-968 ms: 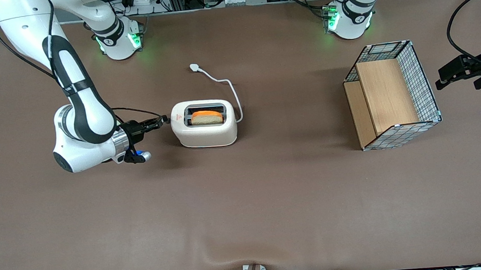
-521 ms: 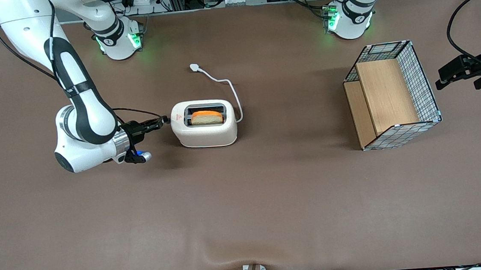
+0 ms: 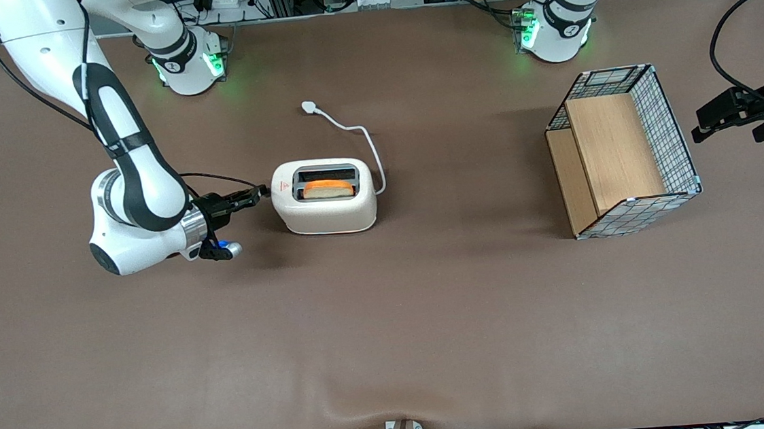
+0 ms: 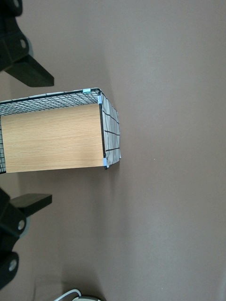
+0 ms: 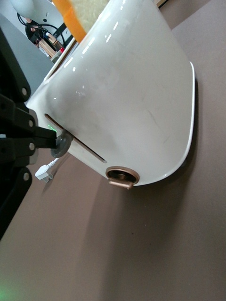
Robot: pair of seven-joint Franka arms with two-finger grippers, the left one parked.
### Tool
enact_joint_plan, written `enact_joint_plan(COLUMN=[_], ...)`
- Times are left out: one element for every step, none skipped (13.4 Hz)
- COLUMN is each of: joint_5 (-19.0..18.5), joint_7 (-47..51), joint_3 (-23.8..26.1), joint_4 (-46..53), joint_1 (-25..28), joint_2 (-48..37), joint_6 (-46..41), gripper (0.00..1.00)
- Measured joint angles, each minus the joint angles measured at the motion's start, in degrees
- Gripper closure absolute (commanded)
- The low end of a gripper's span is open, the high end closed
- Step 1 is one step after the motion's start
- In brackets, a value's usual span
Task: Press toaster button with right arm
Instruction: 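Press the toaster lever down with the right gripper fingertips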
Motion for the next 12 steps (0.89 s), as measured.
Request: enact_joint_plan(joint_5=[0.1, 0.1, 0.1, 0.2, 0.3, 0.4, 0.5, 0.5, 0.5, 0.6, 0.6, 0.7], joint_7=[0.0, -0.3, -0.9, -1.4, -1.8, -2.1, -2.2, -2.2, -2.3, -2.6, -3.3, -3.6], joint_3=[0.0, 0.0, 0.0, 0.0, 0.0, 0.0, 0.0, 0.0, 0.0, 0.0, 0.0, 0.0], joint_4=[0.0, 0.0, 0.0, 0.0, 0.0, 0.0, 0.0, 0.0, 0.0, 0.0, 0.0, 0.0], joint_1=[0.0, 0.0, 0.0, 0.0, 0.0, 0.0, 0.0, 0.0, 0.0, 0.0, 0.0, 0.0], joint_2=[0.2, 0.4, 0.7, 1.0, 1.3, 1.6, 1.8, 1.9, 2.0, 2.2, 2.4, 2.8], joint_6=[0.2, 0.3, 0.5, 0.7, 0.9, 1.1, 1.2, 1.2, 1.3, 1.5, 1.6, 1.9], gripper=[1.0, 1.0, 1.0, 1.0, 1.0, 1.0, 1.0, 1.0, 1.0, 1.0, 1.0, 1.0])
